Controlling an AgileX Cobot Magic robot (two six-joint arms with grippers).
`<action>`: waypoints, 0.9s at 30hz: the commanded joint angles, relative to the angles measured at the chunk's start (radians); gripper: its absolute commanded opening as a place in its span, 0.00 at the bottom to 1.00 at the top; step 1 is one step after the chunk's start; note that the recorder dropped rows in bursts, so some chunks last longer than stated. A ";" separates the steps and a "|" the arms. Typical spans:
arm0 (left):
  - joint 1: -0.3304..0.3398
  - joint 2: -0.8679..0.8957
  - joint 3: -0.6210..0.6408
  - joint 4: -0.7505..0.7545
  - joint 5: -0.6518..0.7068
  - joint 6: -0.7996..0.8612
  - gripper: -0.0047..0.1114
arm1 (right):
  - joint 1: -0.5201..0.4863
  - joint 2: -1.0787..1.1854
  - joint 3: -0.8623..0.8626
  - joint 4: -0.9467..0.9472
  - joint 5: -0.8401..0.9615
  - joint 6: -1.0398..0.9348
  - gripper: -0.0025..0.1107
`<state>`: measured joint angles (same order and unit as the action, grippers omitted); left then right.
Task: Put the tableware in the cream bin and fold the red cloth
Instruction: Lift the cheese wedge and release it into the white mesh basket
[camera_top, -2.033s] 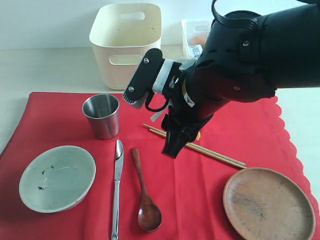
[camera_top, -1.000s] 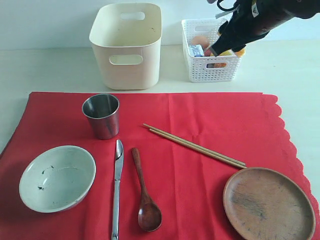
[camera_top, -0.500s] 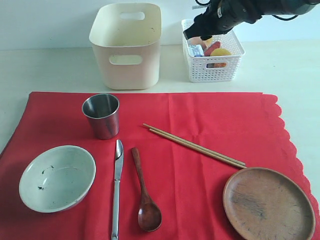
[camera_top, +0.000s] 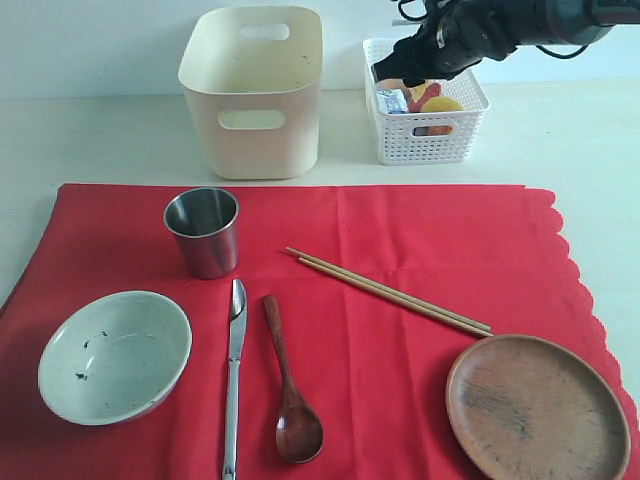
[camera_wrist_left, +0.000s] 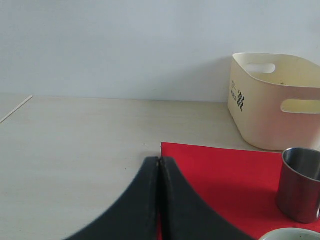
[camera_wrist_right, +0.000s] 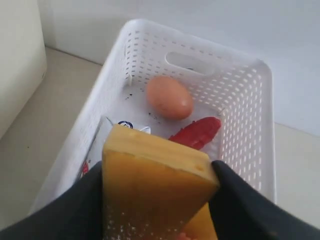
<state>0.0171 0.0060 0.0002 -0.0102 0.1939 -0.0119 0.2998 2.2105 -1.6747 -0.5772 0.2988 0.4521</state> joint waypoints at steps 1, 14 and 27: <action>-0.006 -0.006 0.000 0.000 0.003 0.000 0.06 | -0.005 0.013 -0.008 -0.009 -0.019 0.002 0.13; -0.006 -0.006 0.000 0.000 0.003 0.000 0.06 | -0.005 0.028 -0.008 -0.009 -0.046 0.002 0.65; -0.006 -0.006 0.000 0.000 0.003 0.000 0.06 | -0.005 -0.049 -0.008 0.002 0.100 0.004 0.70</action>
<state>0.0171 0.0060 0.0002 -0.0102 0.1939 -0.0119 0.2998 2.2100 -1.6747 -0.5789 0.3320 0.4541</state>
